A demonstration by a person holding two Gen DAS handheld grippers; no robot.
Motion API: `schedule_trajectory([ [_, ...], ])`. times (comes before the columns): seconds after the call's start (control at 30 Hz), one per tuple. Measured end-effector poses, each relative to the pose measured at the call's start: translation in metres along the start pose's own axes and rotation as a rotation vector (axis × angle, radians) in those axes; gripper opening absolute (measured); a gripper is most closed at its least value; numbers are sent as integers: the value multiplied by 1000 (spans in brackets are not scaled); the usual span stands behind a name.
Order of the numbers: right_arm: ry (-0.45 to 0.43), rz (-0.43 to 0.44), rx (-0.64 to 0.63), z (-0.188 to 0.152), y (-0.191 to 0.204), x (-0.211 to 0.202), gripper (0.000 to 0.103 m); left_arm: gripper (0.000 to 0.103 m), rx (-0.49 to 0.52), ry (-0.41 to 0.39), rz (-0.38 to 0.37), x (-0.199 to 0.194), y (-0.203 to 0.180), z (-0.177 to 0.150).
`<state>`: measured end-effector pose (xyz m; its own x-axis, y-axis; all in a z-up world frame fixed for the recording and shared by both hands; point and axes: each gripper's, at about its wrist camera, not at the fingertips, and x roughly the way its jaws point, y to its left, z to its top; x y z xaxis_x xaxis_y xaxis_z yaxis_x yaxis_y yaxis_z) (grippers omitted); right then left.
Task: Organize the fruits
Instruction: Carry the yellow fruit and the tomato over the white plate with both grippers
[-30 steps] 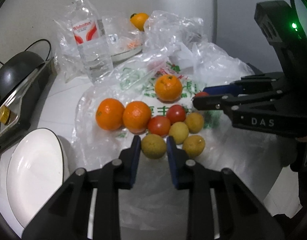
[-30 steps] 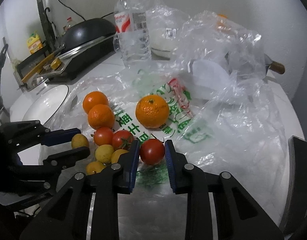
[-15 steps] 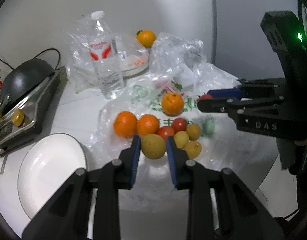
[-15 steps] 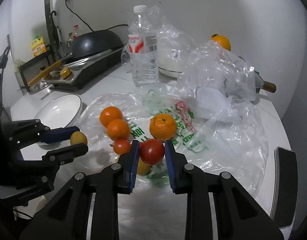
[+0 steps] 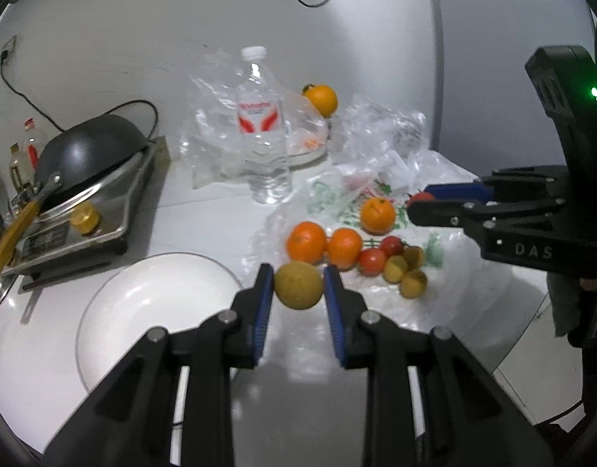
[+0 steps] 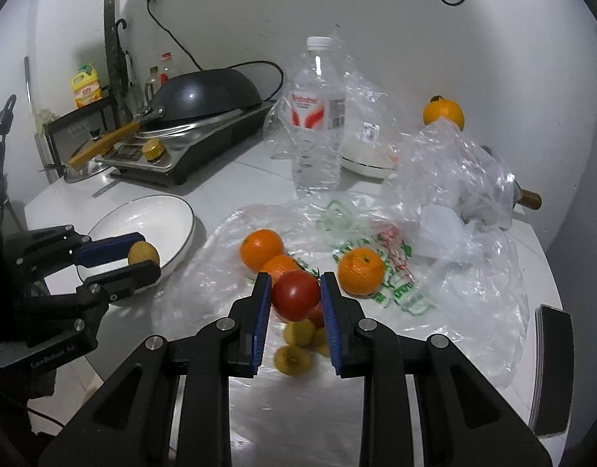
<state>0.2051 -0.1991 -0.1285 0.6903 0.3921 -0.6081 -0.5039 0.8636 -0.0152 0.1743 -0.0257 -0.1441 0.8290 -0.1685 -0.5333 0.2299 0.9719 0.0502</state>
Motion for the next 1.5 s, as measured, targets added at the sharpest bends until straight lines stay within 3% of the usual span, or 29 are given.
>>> schedule_trajectory([
  [0.43, -10, -6, -64, 21, 46, 8, 27, 27, -59, -53, 91, -27, 56, -16],
  [0.83, -6, 52, -116, 39, 85, 34, 28, 27, -100, -38, 182, -30, 96, -34],
  [1.0, 7, 79, -133, 43, 100, 48, 28, 27, -93, -6, 256, -20, 114, -44],
  [1.5, 41, 131, -163, 52, 134, 90, 28, 27, -123, 66, 272, 5, 144, -59],
])
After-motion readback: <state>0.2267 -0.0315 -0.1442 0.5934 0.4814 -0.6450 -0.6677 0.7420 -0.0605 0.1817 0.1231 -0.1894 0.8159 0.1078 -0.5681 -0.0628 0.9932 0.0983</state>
